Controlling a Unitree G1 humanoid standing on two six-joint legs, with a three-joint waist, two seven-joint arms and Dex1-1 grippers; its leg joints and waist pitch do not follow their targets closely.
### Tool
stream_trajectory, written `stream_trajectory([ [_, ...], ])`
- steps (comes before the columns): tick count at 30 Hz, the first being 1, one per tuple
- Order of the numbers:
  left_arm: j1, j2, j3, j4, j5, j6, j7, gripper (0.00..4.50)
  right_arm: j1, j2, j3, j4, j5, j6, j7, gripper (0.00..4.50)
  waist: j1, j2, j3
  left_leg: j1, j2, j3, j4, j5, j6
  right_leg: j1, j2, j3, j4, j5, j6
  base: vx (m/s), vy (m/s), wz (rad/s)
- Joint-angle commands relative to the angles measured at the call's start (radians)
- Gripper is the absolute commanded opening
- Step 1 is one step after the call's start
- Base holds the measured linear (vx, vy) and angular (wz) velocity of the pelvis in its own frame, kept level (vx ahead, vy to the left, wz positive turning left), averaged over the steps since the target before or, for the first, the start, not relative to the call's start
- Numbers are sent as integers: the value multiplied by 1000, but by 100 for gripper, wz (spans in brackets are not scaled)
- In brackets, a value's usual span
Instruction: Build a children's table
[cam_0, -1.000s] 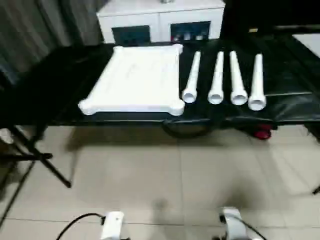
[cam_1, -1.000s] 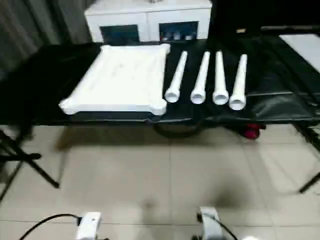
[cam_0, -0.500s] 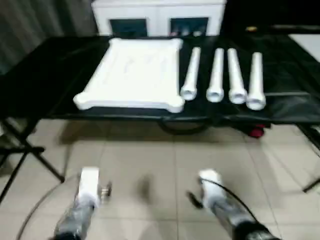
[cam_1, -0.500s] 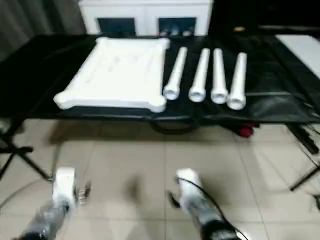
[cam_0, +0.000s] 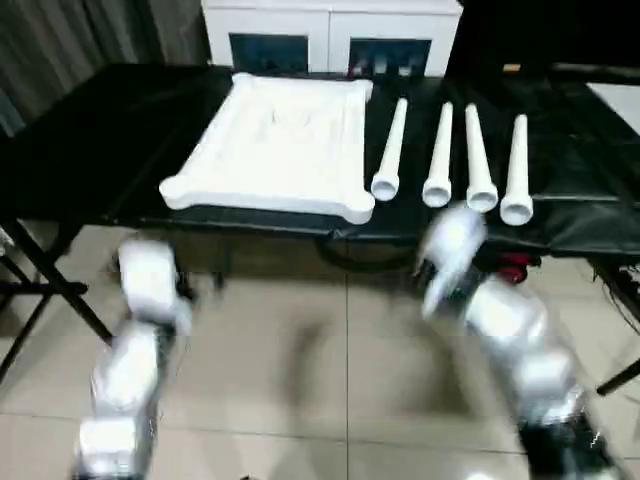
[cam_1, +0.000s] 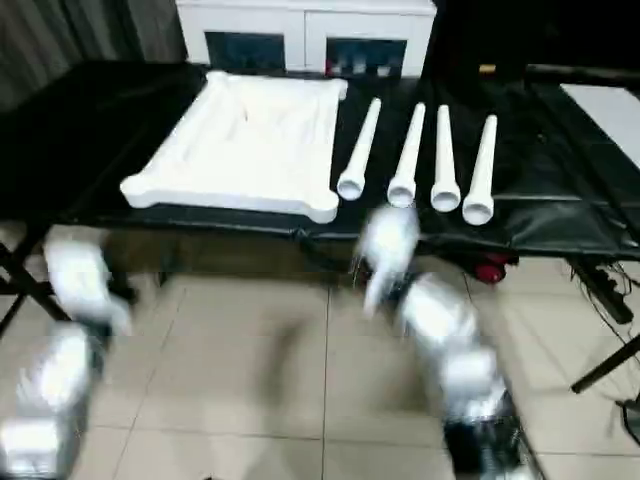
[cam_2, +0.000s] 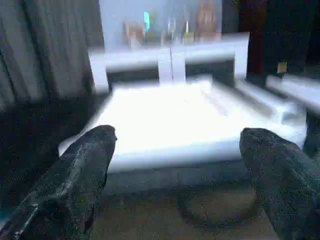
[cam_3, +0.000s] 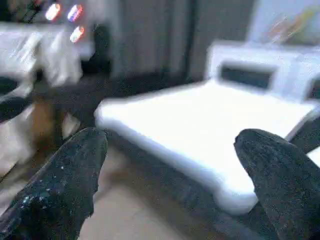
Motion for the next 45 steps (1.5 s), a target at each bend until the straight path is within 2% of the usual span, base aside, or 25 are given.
stream_trajectory([
  [1,-38,0,25,-42,47,82,61,443,-18,20,-67,-10,0,72,-108,450,-8,3,-42,20,43,-17,-95,-246,-22,18,-41,39,-73,-128,-168,0,0,0],
  [3,-81,-12,46,-61,77,139,142,443,-30,29,-96,-17,-36,102,-204,450,-8,4,-47,21,37,-18,-92,-217,-50,18,-35,38,-71,-102,-151,0,0,0],
  [4,-103,-21,54,-58,132,147,203,443,-29,35,-103,-19,-50,112,-247,450,-9,5,-49,19,34,-18,-89,-195,-57,20,-32,37,-70,-64,-144,0,0,0],
  [7,-124,-35,52,-73,223,224,301,443,-26,52,-105,-27,-142,142,-376,450,-10,8,-59,15,28,-20,-77,-103,-58,27,-29,34,-58,63,-131,0,0,0],
  [8,-103,-33,37,-119,186,237,267,443,-18,72,-110,-41,-154,117,-409,450,-11,13,-66,13,22,-20,-68,-50,-52,29,-29,32,-51,148,-136,0,0,0],
  [10,-86,-49,34,-146,131,258,249,443,-16,86,-117,-34,-174,125,-452,450,-15,13,-70,8,18,-18,-62,4,-41,30,-23,29,-44,240,-156,0,0,0],
  [12,-75,-60,26,-173,106,247,227,443,-16,100,-131,-22,-186,158,-499,450,-16,13,-73,6,15,-17,-57,23,-22,31,-20,29,-40,285,-164,0,0,0],
  [14,-70,-56,2,-168,133,271,219,443,4,86,-94,-30,-181,171,-442,450,-15,10,-71,5,16,-16,-58,15,-8,30,-19,28,-41,276,-168,0,0,0],
  [16,-65,-71,-3,-163,123,285,218,443,14,82,-65,-56,-172,177,-418,450,-18,7,-65,6,22,-15,-64,-57,1,30,-24,30,-49,182,-166,0,0,0],
  [19,-56,-82,-21,-158,133,305,208,443,20,79,-35,-74,-160,191,-392,450,-20,3,-62,7,27,-15,-68,-90,-1,28,-27,31,-54,117,-165,0,0,0],
  [21,-54,-84,-32,-164,143,325,211,443,22,89,-31,-76,-158,202,-390,450,-21,7,-59,8,29,-16,-72,-125,-8,24,-28,33,-59,58,-159,0,0,0],
  [22,-55,-86,-34,-167,144,329,214,443,21,94,-32,-74,-155,209,-390,450,-23,1,-57,13,30,-14,-76,-172,-14,26,-28,32,-64,7,-156,0,0,0],
  [23,-56,-84,-36,-169,143,338,219,443,22,94,-22,-74,-163,213,-388,450,-23,7,-54,20,32,-17,-83,-252,-29,26,-30,33,-70,-92,-146,0,0,0],
  [24,-57,-81,-37,-170,141,344,219,443,23,95,-12,-73,-169,216,-385,450,-27,4,-49,30,32,-18,-92,-349,-39,25,-27,30,-82,-203,-129,0,0,0],
  [25,-58,-81,-37,-171,139,349,220,443,23,95,-8,-73,-172,217,-385,450,-30,5,-44,35,30,-19,-95,-397,-42,24,-25,28,-88,-261,-120,0,0,0],
  [26,-60,-80,-37,-171,138,361,222,443,25,95,1,-75,-179,220,-383,450,-39,4,-31,65,24,-18,-102,-549,-38,18,-16,16,-116,-453,-99,0,0,0],
  [28,-59,-80,-37,-173,143,367,220,443,27,96,6,-78,-179,226,-381,450,-46,3,-21,93,17,-18,-99,-615,-29,13,-13,6,-143,-577,-79,0,0,0],
  [31,-55,-79,-37,-182,139,385,211,443,32,95,13,-85,-176,237,-376,450,-45,3,-34,79,17,-20,-114,-528,-7,52,-20,11,-140,-502,-79,22,3,-3],
  [32,-53,-81,-36,-185,136,388,211,443,33,95,12,-87,-175,241,-374,450,-45,3,-47,71,19,-16,-118,-426,18,66,-17,17,-124,-343,-118,73,8,-2],
  [33,-52,-81,-36,-188,136,390,212,443,33,94,13,-86,-176,242,-372,450,-46,2,-49,71,19,-15,-117,-405,26,67,-16,18,-118,-295,-138,73,8,-2],
  [34,-50,-86,-30,-192,131,396,216,443,32,93,14,-86,-177,245,-371,450,-50,0,-55,64,15,-11,-111,-347,47,80,-14,17,-107,-206,-175,66,5,2],
  [37,-48,-90,-26,-196,126,403,219,443,31,92,13,-85,-176,248,-370,450,-48,-1,-64,53,3,-3,-96,-223,98,100,-12,18,-89,-51,-231,80,-1,1],
  [38,-46,-91,-25,-199,125,407,220,443,30,93,12,-85,-173,251,-370,450,-45,-1,-69,47,-3,-2,-87,-149,137,112,-8,17,-79,26,-257,83,4,3],
  [42,-44,-93,-27,-210,127,416,222,443,33,91,16,-87,-175,255,-366,450,-43,-3,-74,51,-8,-4,-75,-64,202,123,0,12,-66,98,-272,78,8,3],
  [45,-47,-94,-28,-213,129,422,224,443,29,85,28,-83,-187,253,-362,450,-44,-2,-76,60,-10,-11,-65,12,246,123,10,5,-55,124,-259,67,7,2],
])
